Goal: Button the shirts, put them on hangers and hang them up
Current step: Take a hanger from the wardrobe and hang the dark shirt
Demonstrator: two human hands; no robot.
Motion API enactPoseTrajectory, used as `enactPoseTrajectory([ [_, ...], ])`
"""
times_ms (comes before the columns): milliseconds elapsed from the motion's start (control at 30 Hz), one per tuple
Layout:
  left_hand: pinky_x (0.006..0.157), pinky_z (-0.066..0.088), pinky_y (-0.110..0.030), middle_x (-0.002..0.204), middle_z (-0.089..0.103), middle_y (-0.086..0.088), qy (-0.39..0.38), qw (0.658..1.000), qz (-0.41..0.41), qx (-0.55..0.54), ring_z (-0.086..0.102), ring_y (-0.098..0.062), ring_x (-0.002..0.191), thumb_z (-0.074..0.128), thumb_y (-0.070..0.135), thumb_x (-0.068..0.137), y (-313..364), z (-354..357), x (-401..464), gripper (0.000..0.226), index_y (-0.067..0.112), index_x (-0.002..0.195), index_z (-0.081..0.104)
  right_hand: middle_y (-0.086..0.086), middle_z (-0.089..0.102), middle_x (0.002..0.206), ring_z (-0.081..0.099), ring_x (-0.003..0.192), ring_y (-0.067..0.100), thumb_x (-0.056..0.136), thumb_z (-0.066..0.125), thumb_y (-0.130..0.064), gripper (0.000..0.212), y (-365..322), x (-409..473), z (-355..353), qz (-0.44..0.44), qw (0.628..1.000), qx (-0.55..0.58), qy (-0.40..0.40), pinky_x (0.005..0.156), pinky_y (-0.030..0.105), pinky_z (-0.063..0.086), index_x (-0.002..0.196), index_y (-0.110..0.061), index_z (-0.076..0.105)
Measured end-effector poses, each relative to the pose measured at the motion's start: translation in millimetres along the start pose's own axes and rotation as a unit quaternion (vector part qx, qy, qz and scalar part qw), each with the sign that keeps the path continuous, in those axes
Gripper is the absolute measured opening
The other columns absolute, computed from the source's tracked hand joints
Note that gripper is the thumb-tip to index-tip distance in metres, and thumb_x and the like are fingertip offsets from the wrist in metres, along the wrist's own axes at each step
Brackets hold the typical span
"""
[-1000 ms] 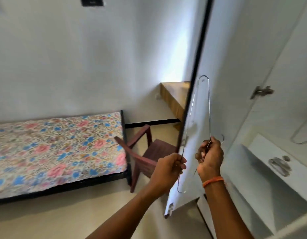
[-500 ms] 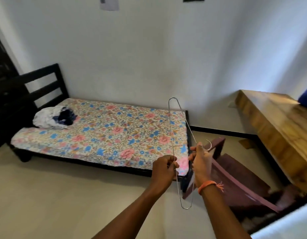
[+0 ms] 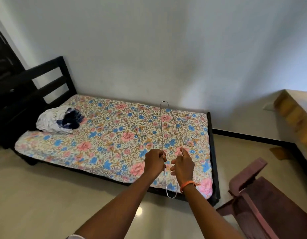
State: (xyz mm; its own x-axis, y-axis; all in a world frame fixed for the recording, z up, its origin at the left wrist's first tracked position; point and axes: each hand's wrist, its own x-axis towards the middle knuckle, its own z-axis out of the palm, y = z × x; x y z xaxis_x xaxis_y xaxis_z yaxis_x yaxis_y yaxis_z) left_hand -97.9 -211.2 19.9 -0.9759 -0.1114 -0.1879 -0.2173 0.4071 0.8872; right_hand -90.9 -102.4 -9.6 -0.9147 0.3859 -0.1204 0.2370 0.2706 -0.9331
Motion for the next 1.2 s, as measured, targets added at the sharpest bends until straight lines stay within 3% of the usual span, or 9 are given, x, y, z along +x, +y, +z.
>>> enactPoseTrajectory([
  [133, 0.054, 0.056, -0.048, 0.071, 0.061, -0.026, -0.024, 0.999, -0.032, -0.008, 0.054, -0.03, 0.053, 0.049, -0.011, 0.091, -1.3, 14.6, 85.9, 0.031, -0.002, 0.062, 0.059, 0.01, 0.071, 0.092, 0.066, 0.063, 0.028, 0.104, 0.042, -0.023, 0.045, 10.8, 71.4, 24.5, 0.002, 0.996, -0.087, -0.001, 0.056, 0.05, 0.058, 0.148, -0.027, 0.041],
  [300, 0.051, 0.051, -0.037, 0.067, 0.058, -0.019, -0.096, 0.989, -0.09, -0.069, 0.052, -0.026, 0.046, 0.048, -0.01, 0.093, 1.0, 45.7, 202.9, 0.026, 0.0, 0.071, 0.06, 0.013, 0.068, 0.092, 0.067, 0.061, 0.027, 0.102, 0.041, -0.006, 0.054, 7.7, 174.4, 45.3, 0.024, 0.991, -0.134, 0.015, 0.05, 0.037, 0.057, 0.152, -0.025, 0.035],
  [467, 0.056, 0.059, -0.041, 0.075, 0.065, -0.021, -0.185, 0.972, -0.137, -0.055, 0.06, -0.027, 0.046, 0.055, -0.014, 0.089, 4.1, 89.3, 304.1, 0.026, 0.0, 0.067, 0.058, 0.019, 0.07, 0.086, 0.059, 0.057, 0.028, 0.102, 0.044, -0.007, 0.027, 15.5, 268.6, 62.8, 0.152, 0.982, -0.031, 0.105, 0.06, 0.052, 0.059, 0.117, -0.005, 0.066],
  [600, 0.066, 0.06, -0.05, 0.088, 0.068, -0.028, -0.23, 0.959, -0.165, -0.008, 0.069, -0.038, 0.065, 0.058, -0.012, 0.088, 4.3, 134.0, 369.8, 0.026, 0.003, 0.067, 0.057, 0.004, 0.069, 0.08, 0.06, 0.061, 0.025, 0.101, 0.041, -0.002, 0.037, 47.8, 333.1, 71.1, 0.178, 0.973, -0.037, 0.145, 0.058, 0.043, 0.058, 0.132, -0.008, 0.061],
  [700, 0.071, 0.059, -0.05, 0.083, 0.058, -0.019, -0.299, 0.933, -0.197, 0.0, 0.063, -0.03, 0.06, 0.055, -0.006, 0.092, -1.9, 180.5, 417.9, 0.026, 0.009, 0.071, 0.05, 0.011, 0.071, 0.083, 0.059, 0.058, 0.028, 0.099, 0.042, 0.002, 0.035, 85.1, 390.8, 68.6, 0.204, 0.963, -0.041, 0.173, 0.052, 0.039, 0.055, 0.12, -0.007, 0.068],
  [867, 0.069, 0.057, -0.033, 0.093, 0.065, -0.015, -0.388, 0.895, -0.222, 0.012, 0.061, -0.018, 0.067, 0.052, 0.002, 0.096, -29.4, 262.9, 503.4, 0.016, 0.0, 0.111, 0.058, 0.015, 0.072, 0.081, 0.065, 0.075, 0.039, 0.1, 0.044, -0.001, 0.029, 187.8, 501.9, 74.1, 0.215, 0.957, -0.08, 0.174, 0.082, 0.057, 0.055, 0.114, 0.006, 0.068],
  [967, 0.066, 0.056, -0.029, 0.113, 0.066, -0.027, -0.395, 0.886, -0.238, 0.05, 0.064, -0.024, 0.072, 0.05, 0.009, 0.097, -66.5, 315.7, 551.5, 0.031, -0.006, 0.124, 0.054, 0.007, 0.066, 0.07, 0.064, 0.073, 0.032, 0.102, 0.042, -0.004, 0.031, 254.3, 570.1, 81.0, 0.216, 0.96, -0.116, 0.133, 0.084, 0.057, 0.054, 0.118, 0.005, 0.067],
  [1033, 0.077, 0.054, -0.034, 0.122, 0.063, -0.026, -0.388, 0.885, -0.243, 0.081, 0.067, -0.035, 0.095, 0.053, 0.012, 0.097, -96.3, 350.1, 577.2, 0.032, -0.005, 0.124, 0.056, 0.007, 0.066, 0.071, 0.067, 0.078, 0.035, 0.101, 0.042, -0.002, 0.03, 302.4, 611.1, 81.6, 0.23, 0.957, -0.134, 0.115, 0.086, 0.056, 0.054, 0.114, 0.006, 0.069],
  [1200, 0.091, 0.048, -0.032, 0.132, 0.056, -0.011, -0.352, 0.886, -0.251, 0.168, 0.058, -0.027, 0.113, 0.059, 0.022, 0.094, -167.1, 375.8, 602.7, 0.037, 0.008, 0.128, 0.054, 0.029, 0.07, 0.097, 0.066, 0.088, 0.039, 0.096, 0.045, 0.002, 0.026, 392.5, 650.2, 77.6, 0.332, 0.92, -0.156, 0.139, 0.09, 0.054, 0.052, 0.105, 0.01, 0.069],
])
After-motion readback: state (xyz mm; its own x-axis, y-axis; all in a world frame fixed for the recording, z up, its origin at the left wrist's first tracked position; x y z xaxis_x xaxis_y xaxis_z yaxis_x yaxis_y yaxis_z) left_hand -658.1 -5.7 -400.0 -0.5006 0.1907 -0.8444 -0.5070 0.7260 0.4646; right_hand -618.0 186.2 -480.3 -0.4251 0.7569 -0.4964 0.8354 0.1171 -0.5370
